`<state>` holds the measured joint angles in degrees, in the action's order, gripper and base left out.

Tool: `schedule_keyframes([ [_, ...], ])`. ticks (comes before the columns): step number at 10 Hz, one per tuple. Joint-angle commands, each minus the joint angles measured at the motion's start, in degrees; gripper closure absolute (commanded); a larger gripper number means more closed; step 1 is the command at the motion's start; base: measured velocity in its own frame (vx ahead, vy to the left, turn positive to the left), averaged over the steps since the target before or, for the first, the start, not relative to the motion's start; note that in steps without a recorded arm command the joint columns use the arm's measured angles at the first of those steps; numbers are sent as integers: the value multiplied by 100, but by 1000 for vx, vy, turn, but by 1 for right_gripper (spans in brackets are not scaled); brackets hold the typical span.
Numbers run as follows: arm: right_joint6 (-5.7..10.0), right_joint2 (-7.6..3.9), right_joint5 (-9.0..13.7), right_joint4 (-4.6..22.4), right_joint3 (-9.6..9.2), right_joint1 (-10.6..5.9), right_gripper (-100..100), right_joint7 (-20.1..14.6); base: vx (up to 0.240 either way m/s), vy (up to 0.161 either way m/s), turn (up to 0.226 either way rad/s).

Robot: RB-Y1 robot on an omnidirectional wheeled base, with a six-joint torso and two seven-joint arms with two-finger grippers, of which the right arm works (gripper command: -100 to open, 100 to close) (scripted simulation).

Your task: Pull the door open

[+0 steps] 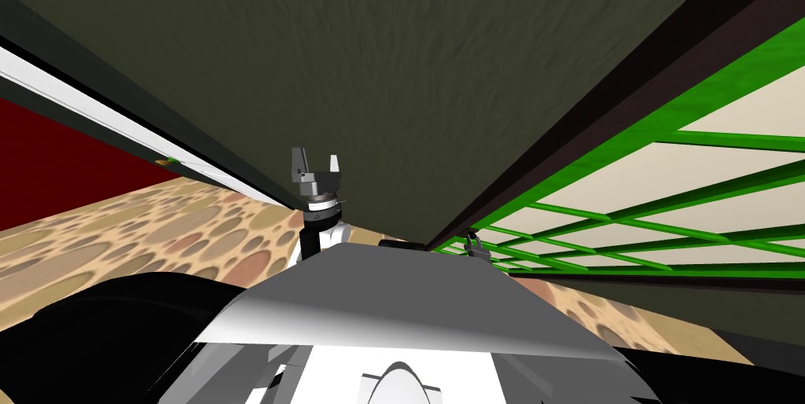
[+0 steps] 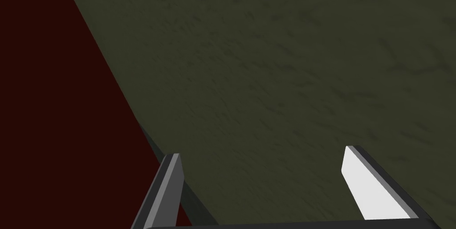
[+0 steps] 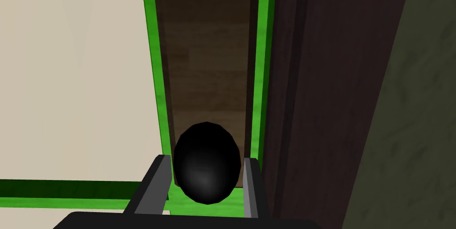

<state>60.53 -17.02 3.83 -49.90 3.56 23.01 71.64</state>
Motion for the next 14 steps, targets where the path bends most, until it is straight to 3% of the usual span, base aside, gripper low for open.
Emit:
schedule_keyframes([
  [1, -12, 2, 32, 0, -15, -18, 100, -181, -34, -8, 28],
  [14, -109, 0, 421, 75, -168, -234, 100, -2000, -41, -12, 39],
])
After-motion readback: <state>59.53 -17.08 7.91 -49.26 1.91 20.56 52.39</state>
